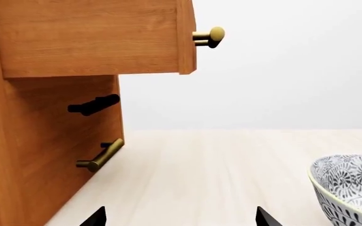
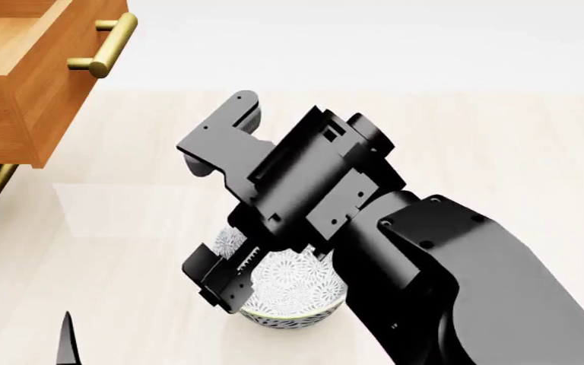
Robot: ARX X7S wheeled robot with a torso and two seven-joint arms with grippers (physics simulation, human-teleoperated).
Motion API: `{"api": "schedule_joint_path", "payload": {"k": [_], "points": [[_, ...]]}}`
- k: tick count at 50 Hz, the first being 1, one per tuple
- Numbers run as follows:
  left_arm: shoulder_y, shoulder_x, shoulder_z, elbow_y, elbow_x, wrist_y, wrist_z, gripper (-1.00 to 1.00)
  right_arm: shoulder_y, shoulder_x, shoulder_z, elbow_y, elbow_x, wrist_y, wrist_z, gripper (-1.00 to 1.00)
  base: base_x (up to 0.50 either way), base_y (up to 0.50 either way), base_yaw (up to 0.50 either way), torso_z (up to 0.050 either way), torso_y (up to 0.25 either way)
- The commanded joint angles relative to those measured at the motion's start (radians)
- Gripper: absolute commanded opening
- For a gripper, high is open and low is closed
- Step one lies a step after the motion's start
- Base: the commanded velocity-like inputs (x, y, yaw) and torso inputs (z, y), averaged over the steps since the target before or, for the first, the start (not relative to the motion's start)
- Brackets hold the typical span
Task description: Put the bowl on the plate.
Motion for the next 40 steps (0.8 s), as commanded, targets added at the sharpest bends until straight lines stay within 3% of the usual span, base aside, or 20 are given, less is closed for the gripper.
{"api": "schedule_joint_path", "payload": {"k": [1,40], "points": [[0.005,-0.006,0.0,0.011,-0.004,-0.003,-0.007,1.0,-0.018,-0.001,-0.014,0.013,0.006,-0.026,-0.006,1.0,0.0,0.0,0.0,0.0,0.0],[0.011,-0.019,0.008,0.018,-0.011,0.005,-0.021,1.0,-0.091,-0.001,-0.01,0.065,0.025,-0.079,-0.003,1.0,0.0,0.0,0.0,0.0,0.0]]}}
